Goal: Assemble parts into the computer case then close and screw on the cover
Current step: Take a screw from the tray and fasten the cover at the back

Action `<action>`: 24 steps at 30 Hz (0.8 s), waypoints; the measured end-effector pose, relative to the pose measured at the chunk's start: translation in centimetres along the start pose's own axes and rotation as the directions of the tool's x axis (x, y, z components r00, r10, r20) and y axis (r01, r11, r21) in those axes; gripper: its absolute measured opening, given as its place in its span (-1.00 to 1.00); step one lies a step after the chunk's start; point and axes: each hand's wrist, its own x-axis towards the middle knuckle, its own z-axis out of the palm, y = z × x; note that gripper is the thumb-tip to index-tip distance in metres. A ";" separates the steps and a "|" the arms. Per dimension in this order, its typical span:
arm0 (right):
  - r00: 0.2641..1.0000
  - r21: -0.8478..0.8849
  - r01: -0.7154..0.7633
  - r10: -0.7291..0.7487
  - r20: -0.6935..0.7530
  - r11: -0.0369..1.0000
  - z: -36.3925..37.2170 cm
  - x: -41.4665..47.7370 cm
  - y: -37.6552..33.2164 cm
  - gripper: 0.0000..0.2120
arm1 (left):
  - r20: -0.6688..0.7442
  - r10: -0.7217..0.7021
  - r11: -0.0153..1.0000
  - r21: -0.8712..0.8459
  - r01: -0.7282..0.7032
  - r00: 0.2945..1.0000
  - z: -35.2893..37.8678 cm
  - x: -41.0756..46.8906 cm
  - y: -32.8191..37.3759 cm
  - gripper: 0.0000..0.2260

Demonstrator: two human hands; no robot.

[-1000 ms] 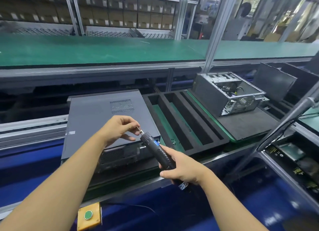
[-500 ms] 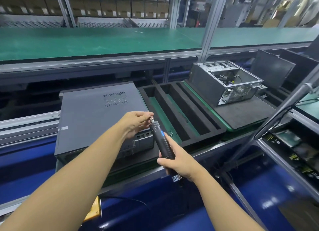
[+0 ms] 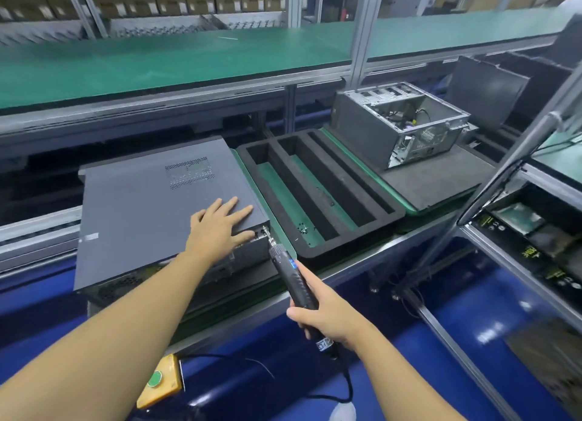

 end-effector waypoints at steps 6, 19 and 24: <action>1.000 -0.022 -0.023 0.023 0.007 1.000 0.3 1.1 0.9 -0.14 | -0.088 -0.018 0.999 0.045 0.022 0.996 0.6 0.1 0.0 -0.48; 0.999 -0.014 -0.031 0.031 0.004 0.999 0.4 2.4 0.9 -0.14 | -0.132 -0.009 0.997 0.079 0.019 0.991 0.7 0.0 -0.1 -0.47; 0.999 -0.006 -0.043 0.043 0.005 0.999 0.2 2.4 0.8 -0.16 | -0.129 -0.001 0.994 0.111 0.015 0.992 0.6 -0.1 0.0 -0.44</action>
